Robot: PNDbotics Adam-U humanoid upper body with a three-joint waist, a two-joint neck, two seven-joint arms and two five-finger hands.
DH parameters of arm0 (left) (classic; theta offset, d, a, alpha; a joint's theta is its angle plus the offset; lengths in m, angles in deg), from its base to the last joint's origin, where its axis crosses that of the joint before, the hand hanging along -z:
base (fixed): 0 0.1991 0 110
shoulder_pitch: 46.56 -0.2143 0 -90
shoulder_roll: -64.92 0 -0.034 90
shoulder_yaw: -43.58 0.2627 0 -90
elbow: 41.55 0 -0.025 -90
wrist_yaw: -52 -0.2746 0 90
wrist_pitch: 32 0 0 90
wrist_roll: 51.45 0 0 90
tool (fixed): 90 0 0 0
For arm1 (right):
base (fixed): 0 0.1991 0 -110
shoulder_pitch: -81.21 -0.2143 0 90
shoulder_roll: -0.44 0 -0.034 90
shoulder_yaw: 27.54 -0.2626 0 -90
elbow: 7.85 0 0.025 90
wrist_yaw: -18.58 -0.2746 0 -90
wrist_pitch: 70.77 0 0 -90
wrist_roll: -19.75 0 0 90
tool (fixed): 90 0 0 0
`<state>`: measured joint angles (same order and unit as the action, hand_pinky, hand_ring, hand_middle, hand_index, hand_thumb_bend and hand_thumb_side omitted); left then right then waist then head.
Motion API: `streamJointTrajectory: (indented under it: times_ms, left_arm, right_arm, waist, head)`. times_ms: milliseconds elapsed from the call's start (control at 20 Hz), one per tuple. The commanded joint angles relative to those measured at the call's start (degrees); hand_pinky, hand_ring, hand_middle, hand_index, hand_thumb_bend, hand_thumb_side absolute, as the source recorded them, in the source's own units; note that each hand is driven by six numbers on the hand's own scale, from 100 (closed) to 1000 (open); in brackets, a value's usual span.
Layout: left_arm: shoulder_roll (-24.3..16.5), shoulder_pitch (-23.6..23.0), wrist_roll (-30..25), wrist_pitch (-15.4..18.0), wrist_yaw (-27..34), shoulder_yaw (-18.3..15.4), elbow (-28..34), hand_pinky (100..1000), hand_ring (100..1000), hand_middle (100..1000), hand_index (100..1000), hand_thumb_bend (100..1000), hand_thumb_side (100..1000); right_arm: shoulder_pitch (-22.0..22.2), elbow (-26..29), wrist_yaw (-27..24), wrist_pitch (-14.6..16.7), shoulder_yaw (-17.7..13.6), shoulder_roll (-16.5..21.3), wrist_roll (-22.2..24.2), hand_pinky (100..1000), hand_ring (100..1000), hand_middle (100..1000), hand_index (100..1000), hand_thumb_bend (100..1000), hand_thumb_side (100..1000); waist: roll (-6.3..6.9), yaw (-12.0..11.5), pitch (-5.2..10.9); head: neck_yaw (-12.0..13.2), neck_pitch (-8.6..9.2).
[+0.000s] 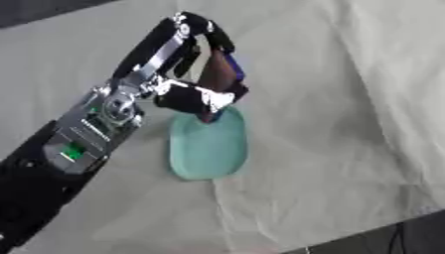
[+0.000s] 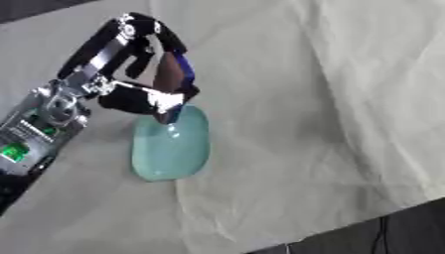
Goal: Pick up objects on the table and place them in the box.
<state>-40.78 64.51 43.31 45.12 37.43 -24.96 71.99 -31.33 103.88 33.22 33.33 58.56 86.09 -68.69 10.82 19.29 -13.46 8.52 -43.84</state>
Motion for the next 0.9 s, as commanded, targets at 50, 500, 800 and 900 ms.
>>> streamJointTrajectory:
  times_ms: [50,500,800,900]
  left_arm:
    - [-0.2,-0.1,0.2,0.1,-0.5,0.0,0.2,100,100,100,150,100,180]
    - [0.1,-1.4,1.0,3.6,-1.1,0.1,-0.6,100,100,100,159,100,229]
    - [0.2,-1.7,0.4,4.8,-3.4,0.0,-2.0,100,100,100,163,100,229]
    - [0.4,-1.9,0.3,5.1,-4.1,0.1,-2.6,100,100,100,164,100,231]
  right_arm:
    - [-0.8,1.2,-0.1,0.0,-0.2,0.6,0.2,397,606,847,840,100,476]
    - [-0.8,1.2,-0.2,0.0,-0.2,0.9,0.3,397,606,846,841,100,476]
    - [-0.9,1.2,-0.3,0.0,-0.3,0.9,0.4,397,605,843,839,100,476]
    - [-0.9,1.2,-0.3,0.0,-0.3,0.9,0.3,396,605,846,840,100,476]
  waist:
    - [-0.38,0.0,0.7]
    - [-0.15,0.0,0.46]
    - [-0.08,0.0,0.37]
    - [-0.03,0.0,0.29]
  head:
    - [-0.5,-0.12]
    - [-0.6,-0.28]
    - [-0.7,-0.28]
    - [-0.6,-0.25]
